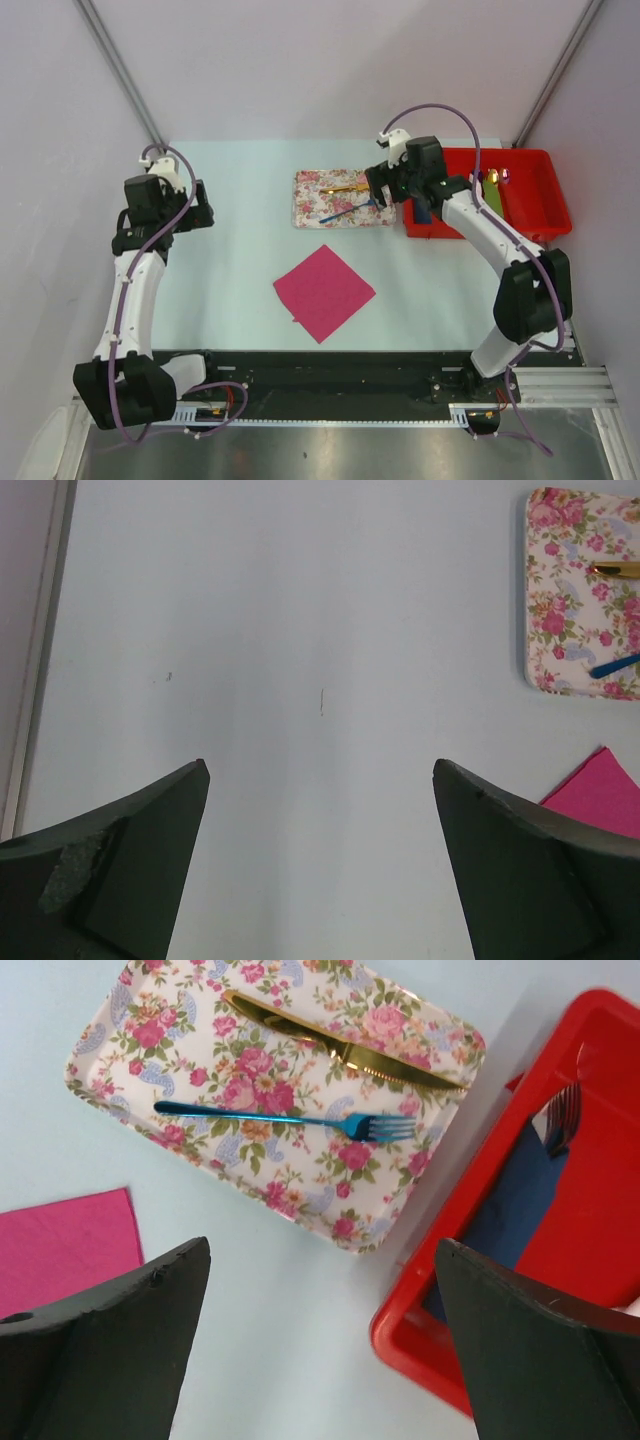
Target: Place the utensils on the paper napkin and roll it up
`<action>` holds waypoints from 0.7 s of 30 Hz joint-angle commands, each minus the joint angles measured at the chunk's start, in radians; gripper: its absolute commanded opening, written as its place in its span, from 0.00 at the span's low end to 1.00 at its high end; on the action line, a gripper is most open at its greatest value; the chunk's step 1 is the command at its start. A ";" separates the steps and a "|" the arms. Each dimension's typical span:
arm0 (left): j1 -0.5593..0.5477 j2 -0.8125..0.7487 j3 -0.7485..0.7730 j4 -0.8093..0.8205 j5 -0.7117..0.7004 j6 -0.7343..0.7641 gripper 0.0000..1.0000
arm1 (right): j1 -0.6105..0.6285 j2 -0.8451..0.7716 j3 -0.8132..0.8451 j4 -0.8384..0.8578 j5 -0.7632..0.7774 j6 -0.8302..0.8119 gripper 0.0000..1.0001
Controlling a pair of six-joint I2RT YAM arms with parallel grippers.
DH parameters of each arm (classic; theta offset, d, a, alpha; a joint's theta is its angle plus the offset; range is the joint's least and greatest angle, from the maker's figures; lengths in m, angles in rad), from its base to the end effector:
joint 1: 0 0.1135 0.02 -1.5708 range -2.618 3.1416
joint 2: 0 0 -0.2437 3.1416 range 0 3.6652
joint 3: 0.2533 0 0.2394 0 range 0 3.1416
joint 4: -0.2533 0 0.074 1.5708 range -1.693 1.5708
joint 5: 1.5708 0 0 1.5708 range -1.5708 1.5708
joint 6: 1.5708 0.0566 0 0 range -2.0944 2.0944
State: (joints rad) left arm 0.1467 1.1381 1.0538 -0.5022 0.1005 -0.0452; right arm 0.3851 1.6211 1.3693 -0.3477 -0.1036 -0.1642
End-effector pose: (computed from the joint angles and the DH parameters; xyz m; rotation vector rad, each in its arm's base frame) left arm 0.2604 0.0327 0.3029 -0.1485 2.1492 -0.0496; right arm 0.3493 0.1479 0.2837 -0.6473 2.0779 0.2387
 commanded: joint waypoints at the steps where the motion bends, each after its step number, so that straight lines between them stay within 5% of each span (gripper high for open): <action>1: 0.002 -0.051 -0.006 0.041 0.057 0.042 1.00 | 0.014 0.081 0.146 0.013 -0.030 -0.173 1.00; 8: 0.001 -0.051 0.003 0.010 0.156 0.114 1.00 | -0.023 0.382 0.554 -0.408 -0.128 -0.581 1.00; 13: 0.001 -0.021 0.014 -0.021 0.177 0.113 1.00 | -0.054 0.617 0.869 -0.565 -0.185 -0.656 1.00; 21: 0.001 0.002 0.011 -0.021 0.209 0.111 1.00 | -0.072 0.787 1.007 -0.631 -0.248 -0.801 1.00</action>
State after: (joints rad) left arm 0.1467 1.1301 1.0489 -0.5297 0.2695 0.0532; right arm 0.3130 2.3821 2.3241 -0.9169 -0.2916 -0.8536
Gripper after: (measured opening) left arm 0.996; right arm 0.994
